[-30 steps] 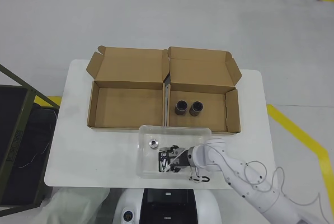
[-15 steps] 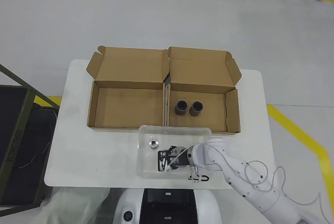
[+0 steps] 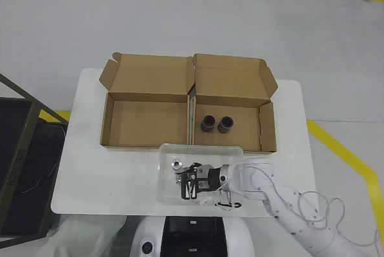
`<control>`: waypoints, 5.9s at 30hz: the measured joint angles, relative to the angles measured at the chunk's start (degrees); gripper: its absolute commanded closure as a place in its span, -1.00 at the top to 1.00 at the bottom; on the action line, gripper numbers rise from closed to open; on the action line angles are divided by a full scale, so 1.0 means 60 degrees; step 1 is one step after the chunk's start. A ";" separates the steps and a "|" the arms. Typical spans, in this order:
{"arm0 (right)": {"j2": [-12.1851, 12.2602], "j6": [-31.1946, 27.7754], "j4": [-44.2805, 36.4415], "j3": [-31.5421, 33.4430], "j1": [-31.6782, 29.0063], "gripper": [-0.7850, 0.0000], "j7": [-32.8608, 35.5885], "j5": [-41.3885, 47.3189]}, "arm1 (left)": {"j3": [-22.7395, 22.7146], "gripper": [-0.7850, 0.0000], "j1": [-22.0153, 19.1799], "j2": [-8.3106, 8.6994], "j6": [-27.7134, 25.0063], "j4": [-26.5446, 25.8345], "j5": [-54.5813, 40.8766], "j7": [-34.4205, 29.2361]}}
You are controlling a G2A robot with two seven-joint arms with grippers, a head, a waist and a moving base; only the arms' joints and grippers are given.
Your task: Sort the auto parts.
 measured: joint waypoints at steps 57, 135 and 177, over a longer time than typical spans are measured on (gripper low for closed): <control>0.0063 0.2359 -0.2147 0.2766 -0.0658 -1.00 -0.4448 0.1584 | 0.0000 1.00 0.0000 0.0000 0.0000 0.0000 0.0000 0.0000; -0.3822 0.3251 0.8289 -0.3603 0.5975 -1.00 -0.1102 0.4934 | 0.0000 1.00 0.0000 0.0000 0.0000 0.0000 0.0000 0.0000; -0.6614 0.2946 1.3337 -0.4414 0.7121 0.07 -0.1020 0.4097 | 0.0000 1.00 0.0000 0.0000 0.0000 0.0000 0.0000 0.0000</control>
